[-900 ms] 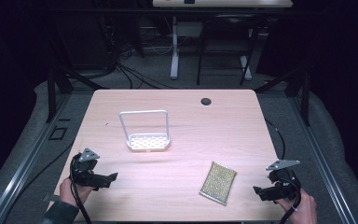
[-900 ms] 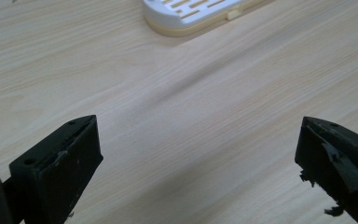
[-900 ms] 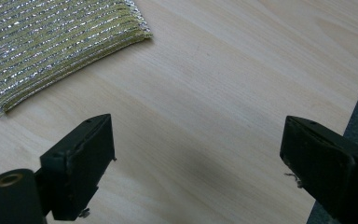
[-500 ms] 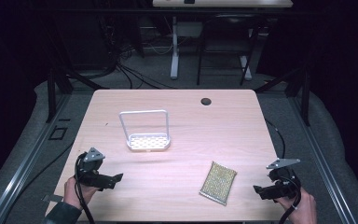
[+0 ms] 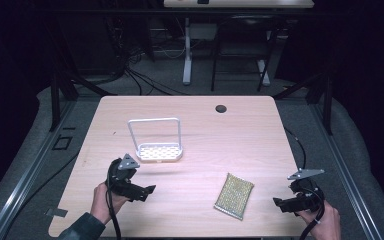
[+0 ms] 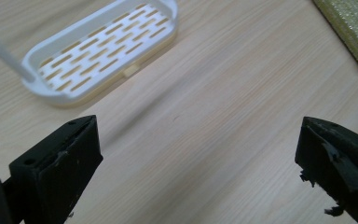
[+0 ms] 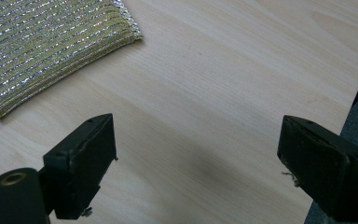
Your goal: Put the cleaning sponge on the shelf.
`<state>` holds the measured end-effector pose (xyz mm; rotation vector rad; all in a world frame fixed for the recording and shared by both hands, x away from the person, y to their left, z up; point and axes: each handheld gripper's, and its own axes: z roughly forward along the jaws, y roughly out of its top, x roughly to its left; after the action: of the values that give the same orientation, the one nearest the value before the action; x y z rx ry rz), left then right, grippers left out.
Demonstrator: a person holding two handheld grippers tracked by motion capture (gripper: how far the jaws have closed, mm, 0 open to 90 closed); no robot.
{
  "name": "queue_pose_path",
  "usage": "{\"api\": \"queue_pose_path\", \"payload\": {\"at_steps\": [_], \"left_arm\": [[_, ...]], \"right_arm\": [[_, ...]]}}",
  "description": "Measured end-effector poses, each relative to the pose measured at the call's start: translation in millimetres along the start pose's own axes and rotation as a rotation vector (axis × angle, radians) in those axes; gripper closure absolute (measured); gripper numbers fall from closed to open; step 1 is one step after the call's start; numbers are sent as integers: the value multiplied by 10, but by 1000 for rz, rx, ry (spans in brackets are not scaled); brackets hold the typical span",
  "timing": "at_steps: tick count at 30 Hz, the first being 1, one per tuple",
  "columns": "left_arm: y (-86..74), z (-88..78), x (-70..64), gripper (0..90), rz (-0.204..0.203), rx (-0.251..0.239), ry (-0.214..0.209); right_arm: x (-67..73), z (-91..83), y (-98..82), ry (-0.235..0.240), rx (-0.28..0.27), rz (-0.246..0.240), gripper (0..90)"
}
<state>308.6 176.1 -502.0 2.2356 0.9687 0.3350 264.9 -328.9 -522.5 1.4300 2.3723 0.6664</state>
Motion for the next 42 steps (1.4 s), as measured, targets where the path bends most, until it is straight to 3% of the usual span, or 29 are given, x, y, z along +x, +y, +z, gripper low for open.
{"api": "queue_pose_path", "payload": {"at_steps": [4, 15, 19, 25, 26, 33, 36, 42], "left_arm": [[181, 126, -175, 2, 30, -8, -25], [475, 362, -475, 2, 87, 9, -79], [611, 504, -663, 1, 122, 29, -122], [735, 650, -844, 2, 150, 29, -153], [799, 725, -938, 2, 155, 26, -181], [943, 940, -1197, 24, 190, 38, -223], [1019, 1096, -1352, 46, 214, 69, -246], [1090, 1276, -1544, 96, 242, 87, -257]], "right_arm": [[-16, -4, -9, 2, 11, 2, 113], [-25, 7, -16, 3, 9, 6, 119], [-21, 7, -16, 7, 9, 6, 124], [-20, 12, -17, 11, 17, 5, 126], [-22, 11, -17, 11, 18, 6, 126], [-9, -5, -18, 8, 6, -14, 133], [9, -17, -11, 7, 3, -22, 134], [12, -15, -14, 8, 4, -24, 134]]}}
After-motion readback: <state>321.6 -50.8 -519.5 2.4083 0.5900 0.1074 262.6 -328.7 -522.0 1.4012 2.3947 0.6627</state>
